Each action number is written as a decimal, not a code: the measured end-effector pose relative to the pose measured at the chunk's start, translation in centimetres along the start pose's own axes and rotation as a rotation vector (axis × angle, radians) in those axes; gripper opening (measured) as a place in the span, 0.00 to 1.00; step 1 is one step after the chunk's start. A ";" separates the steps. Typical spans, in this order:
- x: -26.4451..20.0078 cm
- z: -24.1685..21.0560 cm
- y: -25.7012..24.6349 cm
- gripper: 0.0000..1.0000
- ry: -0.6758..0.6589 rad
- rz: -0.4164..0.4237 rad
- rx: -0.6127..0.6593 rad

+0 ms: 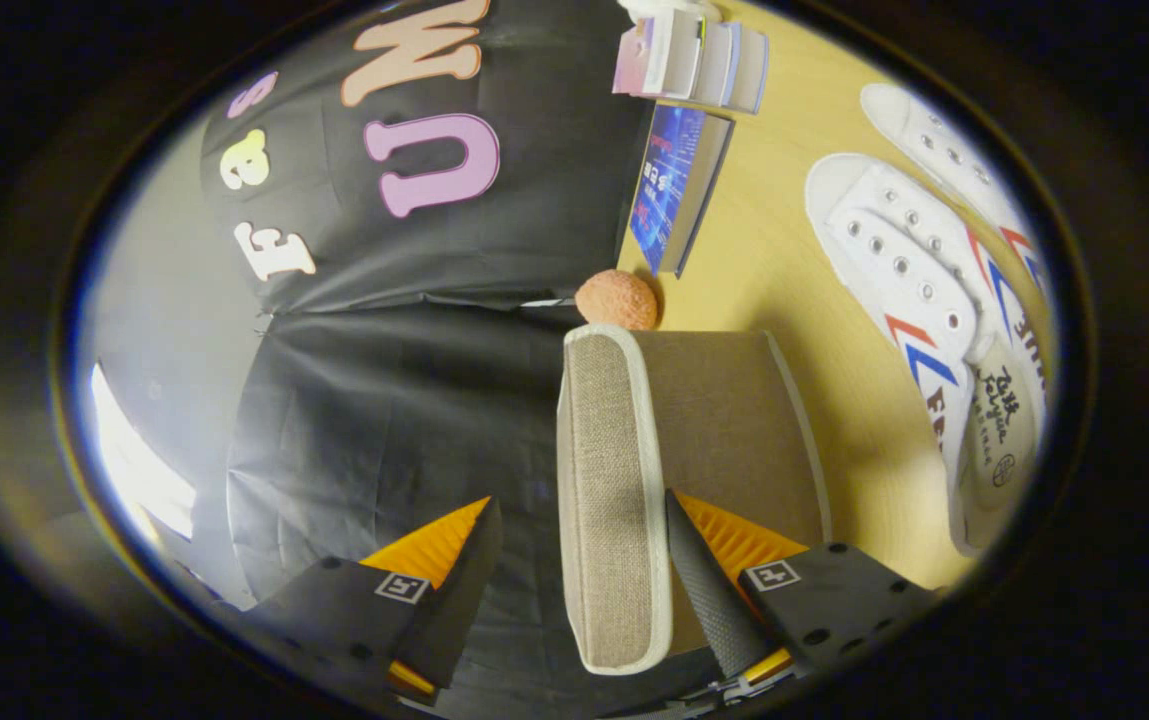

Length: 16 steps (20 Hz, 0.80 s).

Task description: Open the storage box then place both shoes into the box .Put the left shoe in first, then the right shoe, with the right side of both shoes facing outward in a uniform manner.

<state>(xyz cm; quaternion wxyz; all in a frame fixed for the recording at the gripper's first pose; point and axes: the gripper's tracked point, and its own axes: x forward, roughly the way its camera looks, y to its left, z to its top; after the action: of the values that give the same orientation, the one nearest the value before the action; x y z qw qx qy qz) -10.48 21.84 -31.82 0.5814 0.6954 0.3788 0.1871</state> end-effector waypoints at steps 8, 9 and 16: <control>-0.7 -0.6 0.6 0.68 0.028 -0.032 -0.075; -0.8 -1.1 0.7 0.59 0.048 -0.028 -0.074; -0.7 -0.8 -1.3 0.04 0.051 -0.129 -0.131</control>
<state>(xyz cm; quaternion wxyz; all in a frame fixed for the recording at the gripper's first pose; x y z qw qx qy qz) -11.87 21.87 -32.77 0.6266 0.6248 0.4247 0.1913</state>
